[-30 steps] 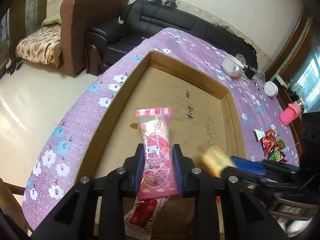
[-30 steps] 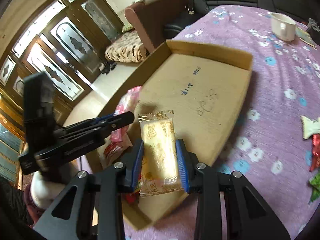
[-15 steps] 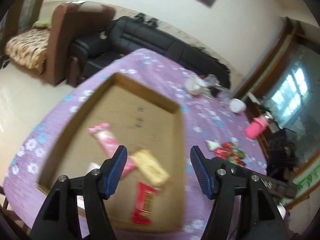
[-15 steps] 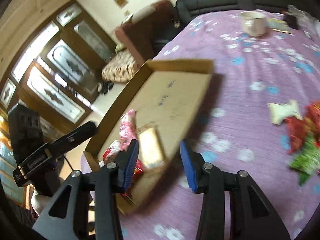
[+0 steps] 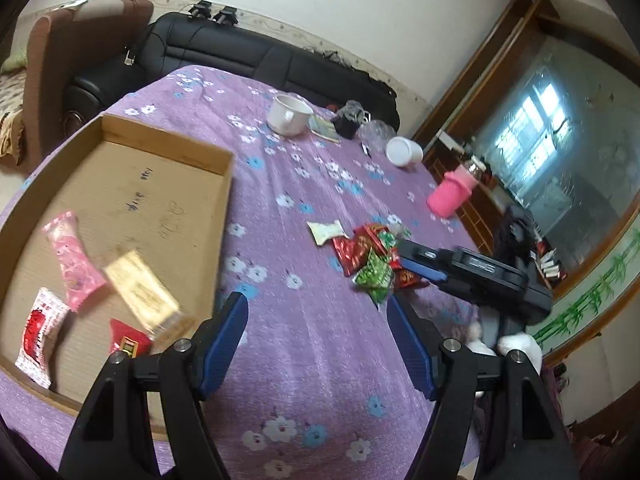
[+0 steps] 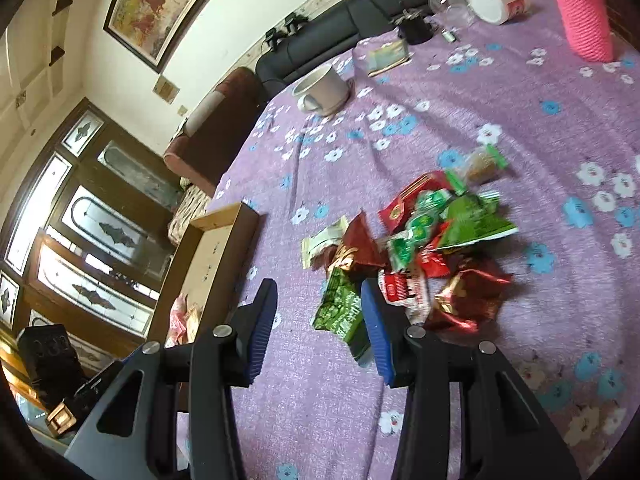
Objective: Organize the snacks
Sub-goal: 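Grasp the green pea packet with the left tool while the right tool grasps a red wrapper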
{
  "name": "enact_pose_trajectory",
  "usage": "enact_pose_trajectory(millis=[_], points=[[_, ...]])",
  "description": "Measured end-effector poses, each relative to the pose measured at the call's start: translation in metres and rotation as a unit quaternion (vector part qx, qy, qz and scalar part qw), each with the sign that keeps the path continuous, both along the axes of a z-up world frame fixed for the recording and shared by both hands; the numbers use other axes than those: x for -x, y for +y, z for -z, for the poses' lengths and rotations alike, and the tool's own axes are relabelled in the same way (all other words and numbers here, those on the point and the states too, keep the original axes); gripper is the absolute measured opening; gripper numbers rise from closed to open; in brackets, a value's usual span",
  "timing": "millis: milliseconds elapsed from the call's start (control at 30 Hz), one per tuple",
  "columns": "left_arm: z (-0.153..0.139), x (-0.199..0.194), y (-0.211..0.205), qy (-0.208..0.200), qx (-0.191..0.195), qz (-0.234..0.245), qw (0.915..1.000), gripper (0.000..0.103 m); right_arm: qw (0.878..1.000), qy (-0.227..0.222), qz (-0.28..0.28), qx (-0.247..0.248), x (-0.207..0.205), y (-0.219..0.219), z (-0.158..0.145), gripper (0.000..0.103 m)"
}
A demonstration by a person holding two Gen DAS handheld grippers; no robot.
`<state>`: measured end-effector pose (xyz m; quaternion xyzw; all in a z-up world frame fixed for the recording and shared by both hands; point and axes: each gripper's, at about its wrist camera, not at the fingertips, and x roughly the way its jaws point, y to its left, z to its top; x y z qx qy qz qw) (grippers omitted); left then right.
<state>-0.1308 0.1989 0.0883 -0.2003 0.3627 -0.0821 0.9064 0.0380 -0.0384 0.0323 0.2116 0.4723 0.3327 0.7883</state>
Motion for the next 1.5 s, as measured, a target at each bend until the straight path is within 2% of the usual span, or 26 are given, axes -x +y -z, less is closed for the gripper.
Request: enact_pose_trajectory(millis=[100,167,233,300,367,500,633,733,867,1033,1133,1233,1333,1367,1433,1500], points=[[0.000,0.002,-0.005,0.004,-0.006,-0.001,1.0000,0.072,0.999,0.000,-0.005,0.038,-0.006,0.014,0.013,0.046],[0.000,0.004,-0.006,0.005,-0.009,-0.002,0.9999,0.072,0.999,0.025,-0.046,0.010,-0.006,0.022,0.022,0.048],[0.000,0.003,-0.009,0.007,-0.014,0.000,0.9999,0.072,0.993,0.050,-0.095,-0.056,0.001,0.022,0.023,0.048],[0.002,0.000,-0.014,0.012,-0.018,0.007,0.9997,0.072,0.991,0.047,-0.092,-0.081,0.005,0.012,0.019,0.048],[0.006,-0.004,-0.021,0.017,-0.021,0.018,0.9995,0.072,0.994,0.032,-0.064,-0.088,0.005,-0.010,0.013,0.048],[0.020,-0.016,-0.044,0.032,-0.022,0.050,0.9980,0.072,0.998,0.004,0.003,-0.059,0.004,-0.055,0.006,0.048],[0.032,-0.028,-0.059,0.045,-0.020,0.067,0.9965,0.072,0.999,-0.009,0.044,0.012,0.004,-0.078,0.011,0.048],[0.038,-0.036,-0.071,0.052,-0.029,0.071,0.9957,0.072,0.998,-0.006,0.045,0.033,0.004,-0.077,0.019,0.048],[0.041,-0.046,-0.085,0.049,-0.053,0.075,0.9946,0.072,0.996,-0.021,0.044,0.069,0.001,-0.063,0.021,0.054],[0.051,-0.070,-0.102,0.049,-0.097,0.077,0.9910,0.072,0.993,-0.031,0.032,0.109,-0.004,-0.039,0.028,0.056],[0.059,-0.084,-0.114,0.055,-0.126,0.086,0.9867,0.072,0.992,-0.042,0.034,0.117,-0.002,-0.038,0.029,0.056],[0.067,-0.094,-0.127,0.063,-0.145,0.096,0.9828,0.073,0.991,-0.044,0.040,0.117,-0.002,-0.040,0.031,0.046],[0.073,-0.097,-0.136,0.062,-0.143,0.111,0.9815,0.072,0.992,-0.050,0.038,0.113,-0.001,-0.042,0.032,0.046],[0.074,-0.098,-0.139,0.063,-0.151,0.111,0.9803,0.068,0.991,-0.051,0.038,0.113,0.000,-0.042,0.032,0.046],[0.073,-0.099,-0.138,0.064,-0.150,0.111,0.9804,0.047,0.992,-0.050,0.038,0.112,0.000,-0.043,0.032,0.045],[0.071,-0.097,-0.133,0.065,-0.136,0.113,0.9820,0.044,0.993,-0.045,0.037,0.106,0.003,-0.045,0.032,0.045]])
